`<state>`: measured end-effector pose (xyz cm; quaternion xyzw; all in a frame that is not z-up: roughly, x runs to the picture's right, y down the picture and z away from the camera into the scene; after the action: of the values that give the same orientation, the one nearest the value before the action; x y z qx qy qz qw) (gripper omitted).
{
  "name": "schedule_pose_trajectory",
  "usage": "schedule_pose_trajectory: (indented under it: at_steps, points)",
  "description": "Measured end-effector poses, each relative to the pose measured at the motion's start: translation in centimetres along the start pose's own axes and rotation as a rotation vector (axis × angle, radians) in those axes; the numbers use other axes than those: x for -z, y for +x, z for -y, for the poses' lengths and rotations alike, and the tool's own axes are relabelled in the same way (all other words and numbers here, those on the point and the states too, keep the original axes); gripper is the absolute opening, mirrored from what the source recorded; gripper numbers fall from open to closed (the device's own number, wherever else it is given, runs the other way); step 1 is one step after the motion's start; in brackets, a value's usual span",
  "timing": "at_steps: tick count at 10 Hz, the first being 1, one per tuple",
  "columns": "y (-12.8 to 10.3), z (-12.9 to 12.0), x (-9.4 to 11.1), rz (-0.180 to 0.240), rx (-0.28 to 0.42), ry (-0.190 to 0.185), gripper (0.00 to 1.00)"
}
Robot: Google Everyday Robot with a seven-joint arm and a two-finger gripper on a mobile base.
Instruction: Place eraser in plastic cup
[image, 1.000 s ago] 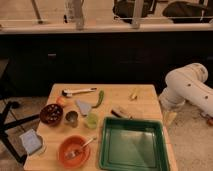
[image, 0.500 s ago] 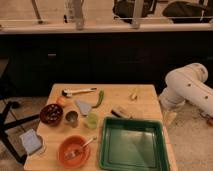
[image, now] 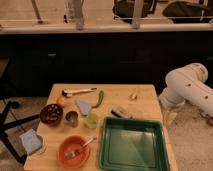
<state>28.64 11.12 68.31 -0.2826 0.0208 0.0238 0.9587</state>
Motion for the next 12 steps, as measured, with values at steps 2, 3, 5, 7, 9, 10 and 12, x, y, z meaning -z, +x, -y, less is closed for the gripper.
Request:
schedule_pose_trajectory:
  at_steps: [2,3,5,7,9,10,12]
  points:
    - [0.0,0.0,0.0,0.001,-0.004,0.002,0.78]
    - [-0.1,0.1,-0.1,-0.002,-0.023,0.005,0.78]
    - [-2.4,0.7,-1.0,0.011,-0.083,0.011,0.78]
    - [-3.5,1.2,-1.8,0.033,-0.145,0.019,0.78]
    - [-4.2,2.2,-2.4,0.072,-0.204,0.04,0.78]
    - [-4.4,2.7,-2.8,0.096,-0.234,0.051,0.78]
    - [-4.5,3.8,-3.6,0.139,-0.288,0.06,0.78]
